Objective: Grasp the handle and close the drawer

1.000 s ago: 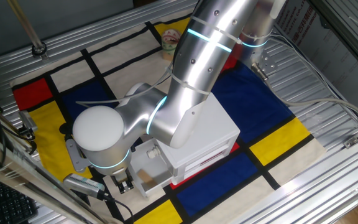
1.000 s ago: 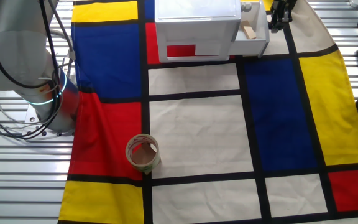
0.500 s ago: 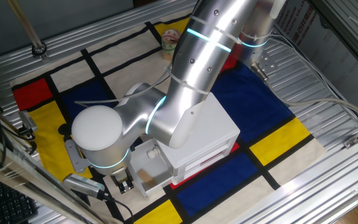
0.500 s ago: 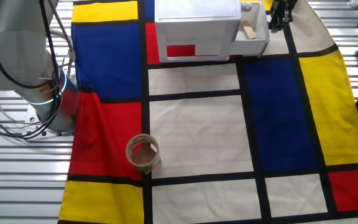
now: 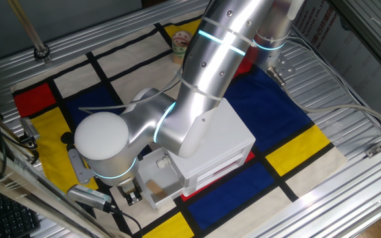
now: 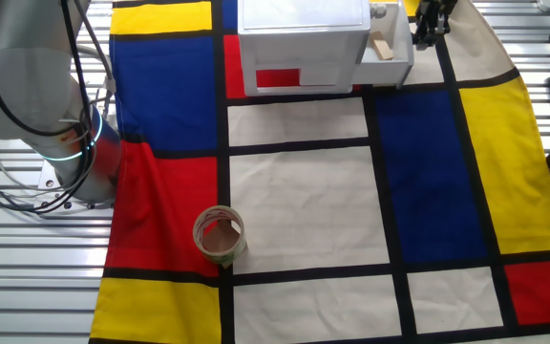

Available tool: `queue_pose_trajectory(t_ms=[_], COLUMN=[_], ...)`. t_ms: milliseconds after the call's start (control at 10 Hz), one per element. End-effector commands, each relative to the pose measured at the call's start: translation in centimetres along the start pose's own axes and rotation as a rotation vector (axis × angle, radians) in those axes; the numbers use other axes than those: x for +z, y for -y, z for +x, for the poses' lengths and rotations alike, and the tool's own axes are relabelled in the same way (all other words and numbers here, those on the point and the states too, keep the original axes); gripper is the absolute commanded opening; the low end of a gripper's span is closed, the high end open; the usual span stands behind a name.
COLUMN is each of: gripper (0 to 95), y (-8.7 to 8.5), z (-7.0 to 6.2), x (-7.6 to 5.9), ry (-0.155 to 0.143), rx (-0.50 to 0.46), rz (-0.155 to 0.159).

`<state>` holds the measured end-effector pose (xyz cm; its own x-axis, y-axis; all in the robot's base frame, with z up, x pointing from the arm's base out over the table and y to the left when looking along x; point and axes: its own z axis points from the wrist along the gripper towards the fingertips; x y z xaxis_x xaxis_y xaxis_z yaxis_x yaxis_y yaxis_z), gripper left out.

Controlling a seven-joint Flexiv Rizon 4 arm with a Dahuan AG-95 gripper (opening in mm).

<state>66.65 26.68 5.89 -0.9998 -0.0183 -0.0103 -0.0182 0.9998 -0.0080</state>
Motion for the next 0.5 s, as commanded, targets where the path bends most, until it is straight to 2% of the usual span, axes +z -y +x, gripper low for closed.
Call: queue_pose_trajectory(t_ms=[100, 500], gripper=[0.0, 0.0], y=[0.06, 0.06], z=[0.02, 0.02], x=[0.04, 0.02], ry=[0.001, 0.005], rx=[0.0, -0.001], rz=[0.002, 0.001])
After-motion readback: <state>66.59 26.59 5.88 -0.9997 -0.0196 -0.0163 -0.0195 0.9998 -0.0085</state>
